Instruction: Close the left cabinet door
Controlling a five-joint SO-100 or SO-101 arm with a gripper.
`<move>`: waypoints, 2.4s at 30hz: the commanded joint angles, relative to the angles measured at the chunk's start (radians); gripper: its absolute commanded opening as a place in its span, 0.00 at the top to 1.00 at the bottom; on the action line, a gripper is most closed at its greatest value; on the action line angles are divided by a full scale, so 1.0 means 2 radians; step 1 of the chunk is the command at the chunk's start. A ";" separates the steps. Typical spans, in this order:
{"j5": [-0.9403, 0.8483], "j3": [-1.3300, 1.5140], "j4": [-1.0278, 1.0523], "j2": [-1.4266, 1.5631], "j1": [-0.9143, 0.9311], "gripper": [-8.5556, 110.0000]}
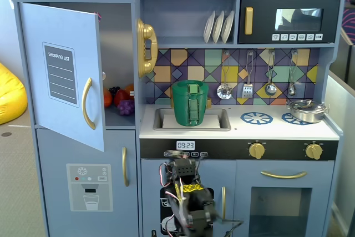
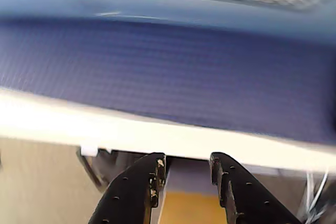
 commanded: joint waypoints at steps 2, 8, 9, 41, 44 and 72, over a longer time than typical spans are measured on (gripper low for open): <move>0.039 -0.139 -0.018 -0.041 -0.321 0.93; -0.114 -0.179 -0.130 -0.062 -0.495 0.93; -0.137 -0.176 -0.150 -0.064 -0.523 0.93; -0.258 -0.391 -0.708 -0.482 -0.484 0.93; -0.254 -0.392 -0.703 -0.479 -0.456 0.93; -0.219 -0.457 -0.700 -0.521 -0.219 0.93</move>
